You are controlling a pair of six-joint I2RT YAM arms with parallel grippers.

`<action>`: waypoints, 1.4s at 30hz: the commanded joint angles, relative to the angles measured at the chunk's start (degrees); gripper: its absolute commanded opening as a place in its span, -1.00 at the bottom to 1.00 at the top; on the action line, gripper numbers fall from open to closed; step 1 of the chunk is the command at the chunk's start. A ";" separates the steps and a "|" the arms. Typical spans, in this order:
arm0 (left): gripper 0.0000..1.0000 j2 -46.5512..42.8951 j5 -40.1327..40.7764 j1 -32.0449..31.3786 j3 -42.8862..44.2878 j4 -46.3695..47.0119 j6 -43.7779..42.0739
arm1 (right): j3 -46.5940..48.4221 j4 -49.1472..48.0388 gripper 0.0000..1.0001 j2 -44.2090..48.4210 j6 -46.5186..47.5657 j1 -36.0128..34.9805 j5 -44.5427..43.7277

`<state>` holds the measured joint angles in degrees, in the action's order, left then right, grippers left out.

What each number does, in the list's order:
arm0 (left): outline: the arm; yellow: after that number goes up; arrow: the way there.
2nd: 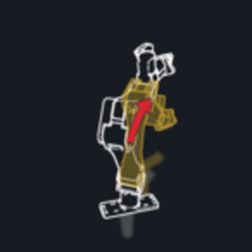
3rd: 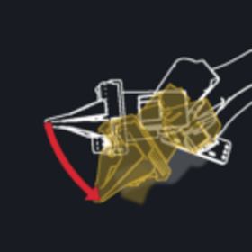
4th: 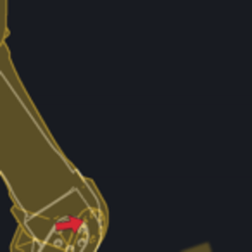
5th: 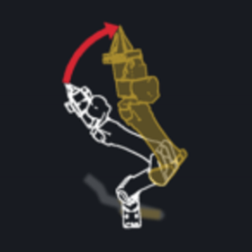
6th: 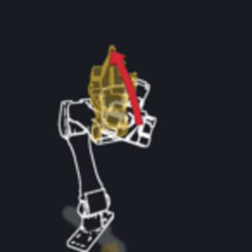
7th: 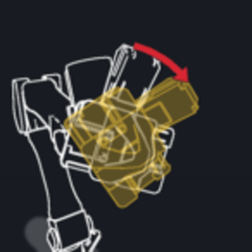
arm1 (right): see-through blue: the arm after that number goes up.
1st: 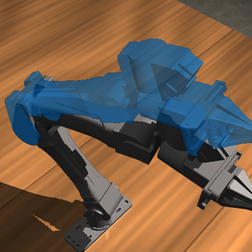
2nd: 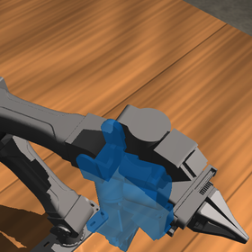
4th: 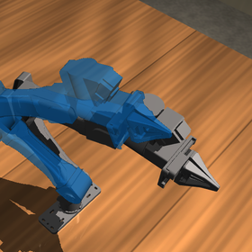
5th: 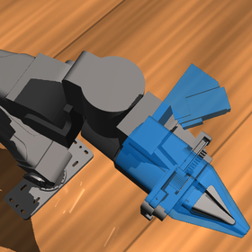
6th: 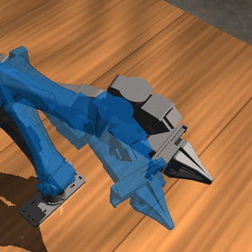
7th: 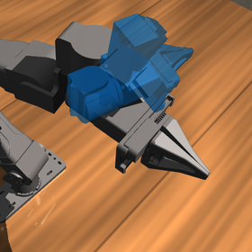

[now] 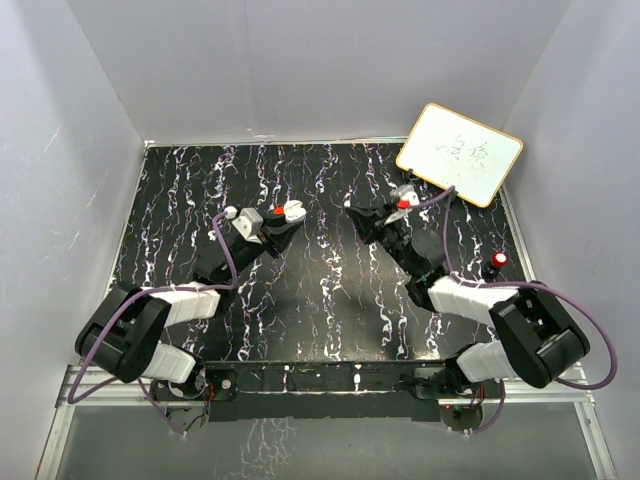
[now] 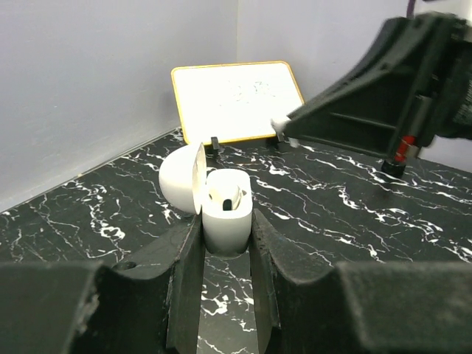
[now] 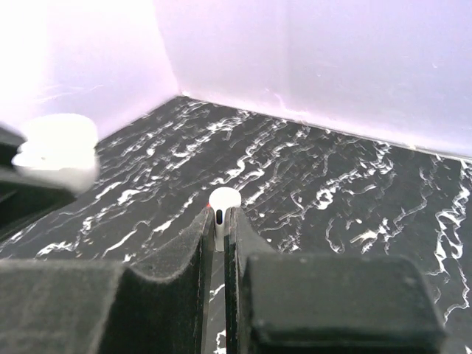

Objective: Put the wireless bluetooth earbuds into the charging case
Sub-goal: Place the earbud in the charging case.

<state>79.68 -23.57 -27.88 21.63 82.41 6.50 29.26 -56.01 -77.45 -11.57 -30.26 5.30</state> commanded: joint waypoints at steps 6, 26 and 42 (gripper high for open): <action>-1.00 3.55 -3.18 0.20 4.31 7.07 5.83 | -8.17 -47.70 -1.00 -8.13 -1.07 -0.32 13.60; -1.00 3.31 -4.46 0.11 2.38 9.60 6.95 | 0.65 -48.05 -1.00 -10.74 4.37 -7.95 10.18; -1.00 4.78 -8.20 0.12 2.53 11.08 6.86 | 5.96 -48.08 -1.00 -13.21 4.89 -9.53 9.23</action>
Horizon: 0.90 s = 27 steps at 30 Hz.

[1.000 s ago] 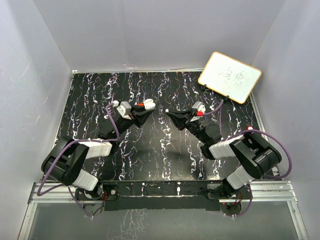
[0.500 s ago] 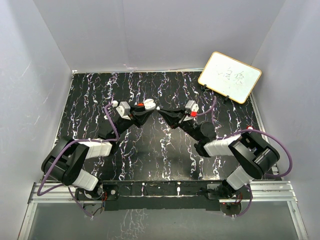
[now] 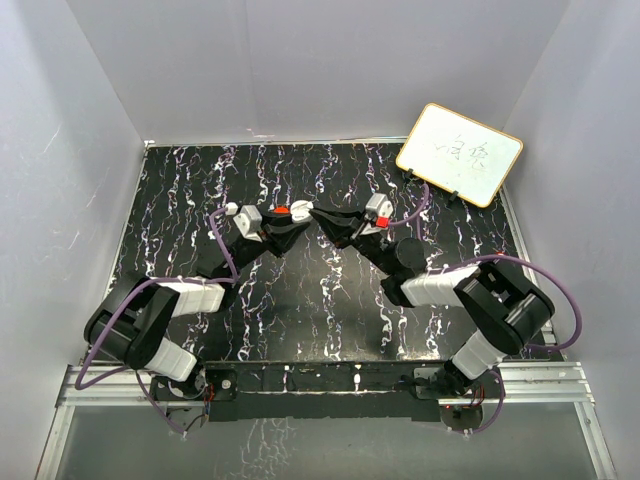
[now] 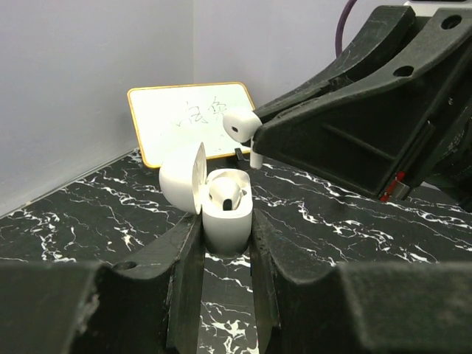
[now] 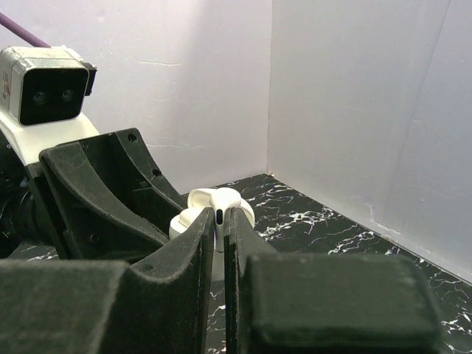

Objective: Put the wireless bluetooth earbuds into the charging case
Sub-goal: Place the earbud in the charging case.

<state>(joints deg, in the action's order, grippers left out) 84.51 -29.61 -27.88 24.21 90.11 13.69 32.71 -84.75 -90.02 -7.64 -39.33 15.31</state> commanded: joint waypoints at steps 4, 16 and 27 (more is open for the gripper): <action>-1.00 0.26 -2.27 0.11 0.12 3.70 -0.25 | 2.89 -19.30 -1.00 -0.82 1.13 -0.90 -0.96; -1.00 0.62 -2.67 0.11 0.92 3.54 -0.02 | 3.63 -19.40 -1.00 -2.79 0.64 -1.51 -1.73; -1.00 0.68 -2.21 0.11 1.19 3.83 -0.38 | 3.34 -19.36 -1.00 -2.83 0.10 -2.11 -2.54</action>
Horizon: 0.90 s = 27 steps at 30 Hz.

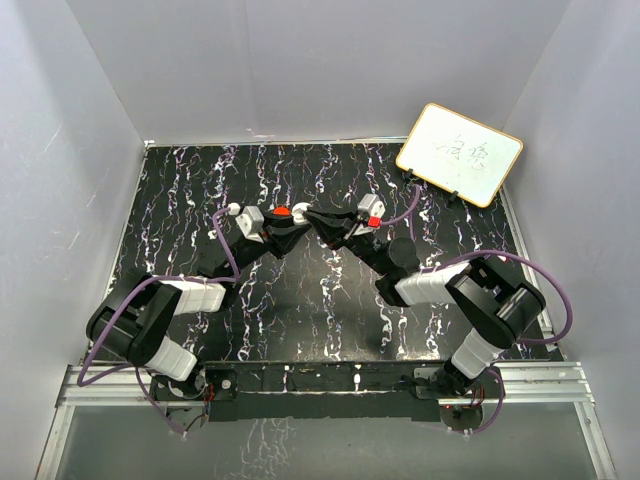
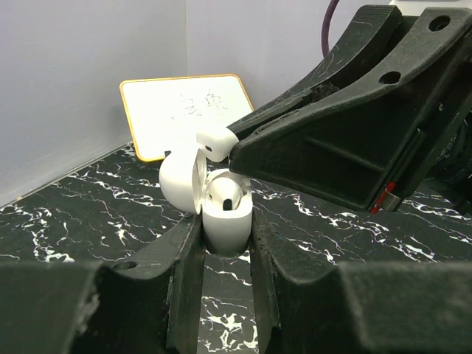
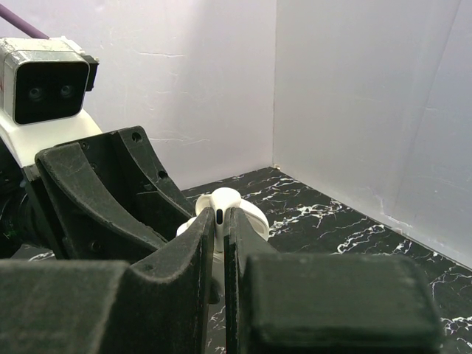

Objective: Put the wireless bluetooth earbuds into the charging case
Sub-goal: Place the earbud in the charging case.

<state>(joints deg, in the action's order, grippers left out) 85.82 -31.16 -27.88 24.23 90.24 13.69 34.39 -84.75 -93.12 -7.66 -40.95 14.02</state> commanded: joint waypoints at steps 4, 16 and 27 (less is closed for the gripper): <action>-1.00 -0.74 -0.48 0.11 1.30 3.72 -0.57 | 1.34 -19.34 -1.00 0.47 -0.41 -0.78 -1.94; -1.00 -0.80 0.31 0.11 1.46 4.10 -1.04 | -0.18 -19.31 -1.00 1.06 -1.06 -1.15 -4.45; -1.00 -0.55 0.49 0.11 2.03 3.89 -1.56 | -0.32 -19.26 -1.00 0.77 -2.67 -1.22 -4.47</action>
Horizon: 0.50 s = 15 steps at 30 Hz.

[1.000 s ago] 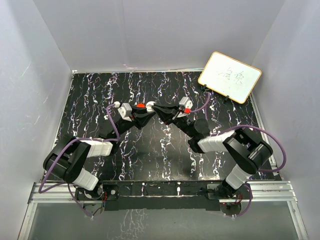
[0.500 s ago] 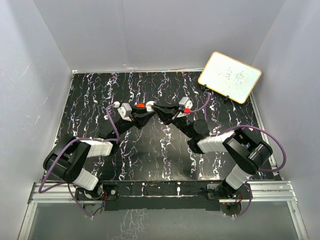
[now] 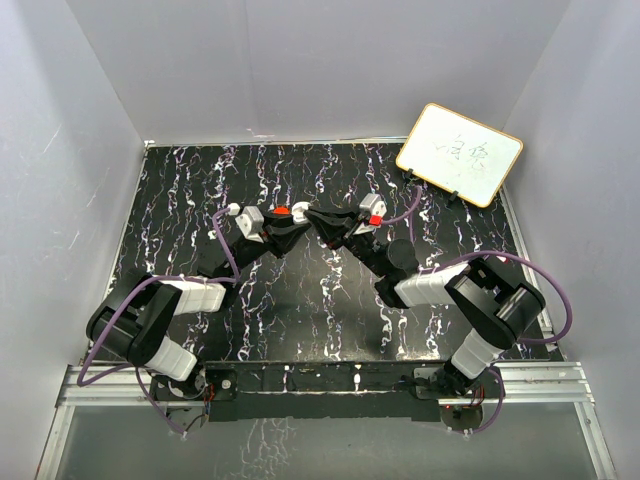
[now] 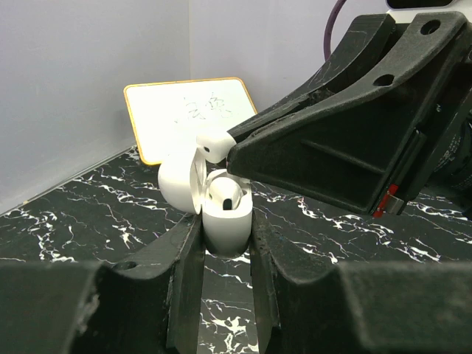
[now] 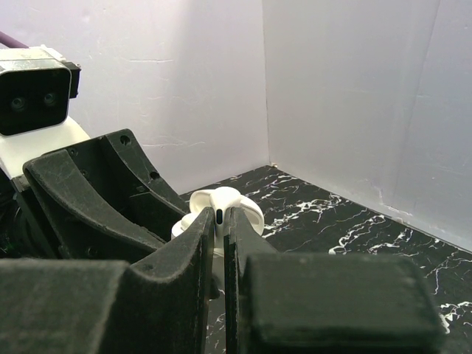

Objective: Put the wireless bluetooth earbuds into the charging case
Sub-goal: Place the earbud in the charging case.

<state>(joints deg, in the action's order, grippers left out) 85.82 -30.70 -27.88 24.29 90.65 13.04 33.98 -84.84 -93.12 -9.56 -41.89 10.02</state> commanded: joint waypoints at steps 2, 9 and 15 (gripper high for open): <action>-1.00 -0.48 0.02 0.11 1.98 3.44 -1.06 | 0.14 -19.15 -1.00 0.65 -1.08 -0.38 -0.44; -1.00 -1.13 0.53 0.11 2.24 3.22 -1.85 | -0.29 -19.14 -1.00 0.77 -1.08 -0.58 -0.93; -1.00 -1.40 0.73 0.11 2.46 2.69 -2.48 | -1.31 -19.14 -0.71 1.60 -0.53 -0.74 -2.14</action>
<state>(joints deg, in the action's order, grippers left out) 85.84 -30.57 -27.88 24.64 90.17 11.79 33.58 -84.88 -93.10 -10.63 -42.35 9.34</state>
